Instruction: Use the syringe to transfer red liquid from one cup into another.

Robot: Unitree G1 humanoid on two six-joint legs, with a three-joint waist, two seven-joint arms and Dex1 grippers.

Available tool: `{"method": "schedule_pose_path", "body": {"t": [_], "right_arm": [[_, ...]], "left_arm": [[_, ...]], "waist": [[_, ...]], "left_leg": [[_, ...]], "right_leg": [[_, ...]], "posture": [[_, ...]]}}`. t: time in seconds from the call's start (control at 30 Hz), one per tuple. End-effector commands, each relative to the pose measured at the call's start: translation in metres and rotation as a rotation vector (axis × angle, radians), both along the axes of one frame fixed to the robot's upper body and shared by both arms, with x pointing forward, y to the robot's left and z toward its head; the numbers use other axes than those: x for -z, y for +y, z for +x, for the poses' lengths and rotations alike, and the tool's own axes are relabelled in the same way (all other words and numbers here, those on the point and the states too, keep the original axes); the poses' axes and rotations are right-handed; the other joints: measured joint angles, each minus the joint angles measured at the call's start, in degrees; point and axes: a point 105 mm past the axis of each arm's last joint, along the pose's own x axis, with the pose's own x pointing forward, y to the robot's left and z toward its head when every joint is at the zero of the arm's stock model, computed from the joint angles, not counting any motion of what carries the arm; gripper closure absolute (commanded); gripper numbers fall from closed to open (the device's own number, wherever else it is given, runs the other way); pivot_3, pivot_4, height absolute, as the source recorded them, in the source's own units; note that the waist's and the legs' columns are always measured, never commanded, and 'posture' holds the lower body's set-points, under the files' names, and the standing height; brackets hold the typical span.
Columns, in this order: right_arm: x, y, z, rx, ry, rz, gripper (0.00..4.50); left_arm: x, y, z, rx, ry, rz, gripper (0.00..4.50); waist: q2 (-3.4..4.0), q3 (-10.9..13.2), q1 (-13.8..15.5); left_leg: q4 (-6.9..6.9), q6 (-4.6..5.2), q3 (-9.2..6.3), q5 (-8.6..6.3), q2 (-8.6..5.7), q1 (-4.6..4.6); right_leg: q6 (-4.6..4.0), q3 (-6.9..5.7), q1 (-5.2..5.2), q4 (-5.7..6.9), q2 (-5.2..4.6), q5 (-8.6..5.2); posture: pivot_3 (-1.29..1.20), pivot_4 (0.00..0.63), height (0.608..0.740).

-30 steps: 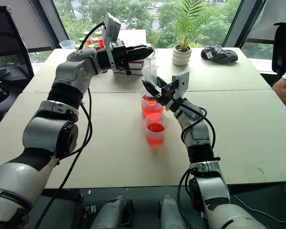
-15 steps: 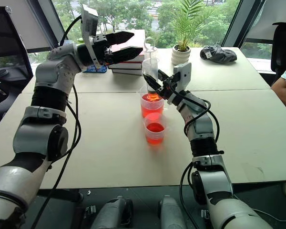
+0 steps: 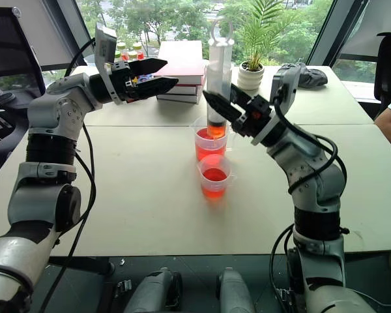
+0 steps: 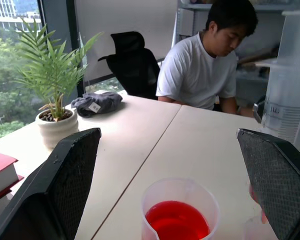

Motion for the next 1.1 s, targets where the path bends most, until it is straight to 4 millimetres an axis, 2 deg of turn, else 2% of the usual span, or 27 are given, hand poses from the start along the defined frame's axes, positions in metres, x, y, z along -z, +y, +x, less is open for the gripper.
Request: {"method": "schedule_pose_path", "body": {"t": [0.03,0.17,0.3,0.43,0.67,0.77,0.97,1.0,1.1], "right_arm": [[-0.007,0.002,-0.011,0.020,-0.065,0.003,3.11],[0.016,0.000,-0.007,0.092,-0.052,-0.035,3.11],[0.022,0.000,-0.007,0.110,-0.054,-0.043,3.11],[0.025,0.003,-0.009,0.103,-0.053,-0.051,3.11],[0.028,0.006,-0.010,0.100,-0.053,-0.065,3.11],[0.028,0.006,-0.010,0.101,-0.055,-0.070,3.11],[0.026,0.006,-0.011,0.104,-0.061,-0.072,3.11],[0.025,0.006,-0.011,0.105,-0.065,-0.072,3.11],[0.022,0.006,-0.011,0.107,-0.075,-0.070,3.11]], "left_arm": [[-0.010,-0.006,-0.016,0.080,-0.026,0.000,0.02],[-0.012,-0.016,-0.034,0.204,0.015,-0.022,0.02],[-0.015,-0.030,-0.041,0.255,0.039,-0.052,0.02],[-0.018,-0.049,-0.040,0.271,0.042,-0.076,0.02],[-0.015,-0.068,-0.040,0.314,0.061,-0.076,0.02],[-0.014,-0.073,-0.043,0.338,0.065,-0.079,0.93],[-0.012,-0.076,-0.048,0.374,0.063,-0.062,4.05],[-0.010,-0.076,-0.050,0.384,0.064,-0.056,4.46],[-0.006,-0.077,-0.053,0.397,0.063,-0.038,4.46]], "waist": [[0.00,0.0,-0.3],[0.00,0.0,-0.2],[0.00,0.0,-0.1],[-0.01,0.0,0.0],[0.00,0.0,-0.1],[0.00,0.0,-0.1],[0.00,0.0,0.0],[0.00,0.0,0.0],[0.00,0.0,0.0]], "left_leg": [[0.01,0.00,0.03,0.00,0.00,0.02],[0.02,0.00,-0.01,0.00,0.02,0.05],[0.06,0.01,0.00,0.00,0.01,0.02],[0.11,0.01,-0.02,0.01,0.00,0.04],[0.08,0.01,-0.03,0.00,0.01,0.04],[0.08,0.01,-0.02,0.01,0.01,0.04],[0.08,0.01,-0.03,0.01,0.01,0.04],[0.08,0.01,-0.03,0.00,0.01,0.04],[0.08,0.01,-0.03,0.01,0.01,0.04]], "right_leg": [[0.00,0.03,0.00,0.01,0.01,0.00],[0.00,0.02,0.00,0.04,0.11,0.00],[0.01,0.03,0.00,0.04,0.12,-0.01],[0.01,0.03,0.07,0.03,0.12,-0.01],[0.00,0.04,0.04,0.02,0.16,-0.01],[0.00,0.04,0.04,0.02,0.16,-0.01],[0.00,0.04,0.04,0.02,0.17,-0.01],[0.00,0.04,0.05,0.02,0.17,-0.01],[0.00,0.04,0.05,0.01,0.16,-0.01]], "posture": [[0.00,0.150,0.740],[0.00,0.150,0.740],[0.00,0.150,0.740],[0.00,0.150,0.740],[0.00,0.150,0.740],[0.00,0.150,0.740],[0.00,0.150,0.740],[0.00,0.150,0.740],[0.00,0.150,0.740]]}}
